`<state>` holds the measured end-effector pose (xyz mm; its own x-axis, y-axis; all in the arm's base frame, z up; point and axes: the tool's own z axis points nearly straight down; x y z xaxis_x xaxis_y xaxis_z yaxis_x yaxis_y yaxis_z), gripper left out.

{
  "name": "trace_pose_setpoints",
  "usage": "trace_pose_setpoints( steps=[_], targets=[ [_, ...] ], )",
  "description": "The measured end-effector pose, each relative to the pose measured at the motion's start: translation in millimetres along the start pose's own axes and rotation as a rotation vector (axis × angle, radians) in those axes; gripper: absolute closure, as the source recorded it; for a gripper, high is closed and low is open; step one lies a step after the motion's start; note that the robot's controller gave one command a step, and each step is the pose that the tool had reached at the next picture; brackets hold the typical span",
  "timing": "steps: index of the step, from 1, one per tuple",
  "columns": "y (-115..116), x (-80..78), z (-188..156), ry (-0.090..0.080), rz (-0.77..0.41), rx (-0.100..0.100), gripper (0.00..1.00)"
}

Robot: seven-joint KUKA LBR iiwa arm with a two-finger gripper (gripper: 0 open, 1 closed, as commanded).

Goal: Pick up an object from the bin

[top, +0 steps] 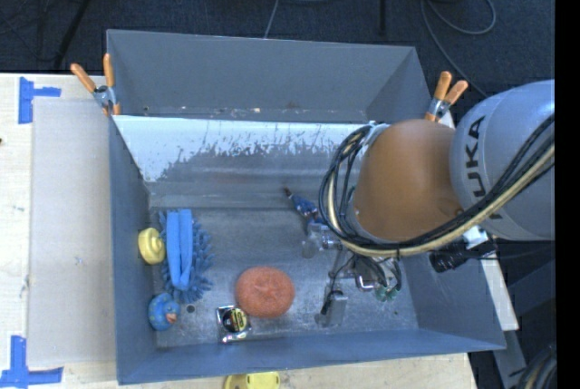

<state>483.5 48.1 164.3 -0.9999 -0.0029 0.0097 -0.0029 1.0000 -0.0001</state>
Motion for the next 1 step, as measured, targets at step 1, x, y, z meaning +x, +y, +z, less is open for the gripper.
trace_pose_setpoints(
  steps=[1],
  targets=[
    [-0.3,-1.7,-4.2,-0.008,0.002,0.000,0.00]
  ],
)
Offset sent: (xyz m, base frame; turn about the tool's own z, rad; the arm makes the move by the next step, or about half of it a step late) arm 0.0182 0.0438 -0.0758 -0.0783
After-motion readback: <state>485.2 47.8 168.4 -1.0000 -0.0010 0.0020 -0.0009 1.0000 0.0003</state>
